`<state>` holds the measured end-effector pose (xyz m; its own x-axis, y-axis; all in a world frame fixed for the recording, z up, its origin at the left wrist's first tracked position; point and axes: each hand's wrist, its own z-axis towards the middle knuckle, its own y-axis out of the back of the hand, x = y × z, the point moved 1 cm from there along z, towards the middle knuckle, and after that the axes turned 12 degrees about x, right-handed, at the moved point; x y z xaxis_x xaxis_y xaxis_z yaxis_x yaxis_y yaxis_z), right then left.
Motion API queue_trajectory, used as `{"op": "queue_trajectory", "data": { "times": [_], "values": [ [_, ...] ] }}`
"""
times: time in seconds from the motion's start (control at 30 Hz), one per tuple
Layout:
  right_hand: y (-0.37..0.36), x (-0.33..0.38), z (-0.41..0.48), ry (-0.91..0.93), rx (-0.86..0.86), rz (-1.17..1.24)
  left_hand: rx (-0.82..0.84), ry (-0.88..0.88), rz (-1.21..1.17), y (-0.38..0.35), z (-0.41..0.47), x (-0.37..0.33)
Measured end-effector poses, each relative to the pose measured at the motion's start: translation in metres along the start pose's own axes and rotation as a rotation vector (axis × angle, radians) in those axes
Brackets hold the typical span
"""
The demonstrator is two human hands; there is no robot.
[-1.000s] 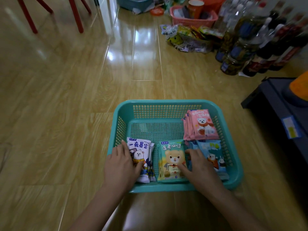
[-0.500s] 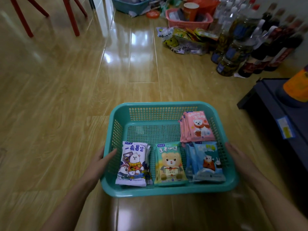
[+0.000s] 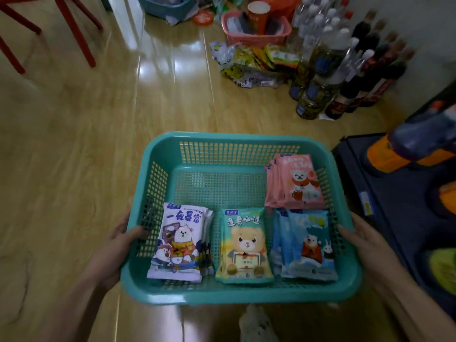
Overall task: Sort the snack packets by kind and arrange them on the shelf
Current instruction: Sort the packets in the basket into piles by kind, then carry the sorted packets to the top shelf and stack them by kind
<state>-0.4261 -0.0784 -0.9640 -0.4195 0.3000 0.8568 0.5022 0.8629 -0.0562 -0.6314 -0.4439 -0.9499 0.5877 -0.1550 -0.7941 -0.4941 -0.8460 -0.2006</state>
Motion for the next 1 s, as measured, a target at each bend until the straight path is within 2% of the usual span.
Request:
{"op": "queue_trajectory", "data": {
  "times": [0.27,0.43,0.53,0.77,1.0],
  "values": [
    [-0.001,0.237,-0.173,0.064,-0.049,0.089,0.114,-0.014,0.019,-0.067,-0.151,-0.236],
    [-0.006,0.347,-0.279,0.075,-0.110,0.147,0.163,-0.003,0.078,-0.107,-0.231,-0.347],
    [-0.012,0.389,-0.344,0.095,-0.181,0.175,0.223,0.007,0.120,-0.130,-0.268,-0.400],
    [-0.048,0.404,-0.496,0.158,-0.471,0.344,0.436,0.060,0.285,-0.181,-0.325,-0.467],
    [-0.092,0.357,-0.658,0.204,-0.841,0.532,0.749,0.130,0.499,-0.251,-0.381,-0.461]
  ]
}}
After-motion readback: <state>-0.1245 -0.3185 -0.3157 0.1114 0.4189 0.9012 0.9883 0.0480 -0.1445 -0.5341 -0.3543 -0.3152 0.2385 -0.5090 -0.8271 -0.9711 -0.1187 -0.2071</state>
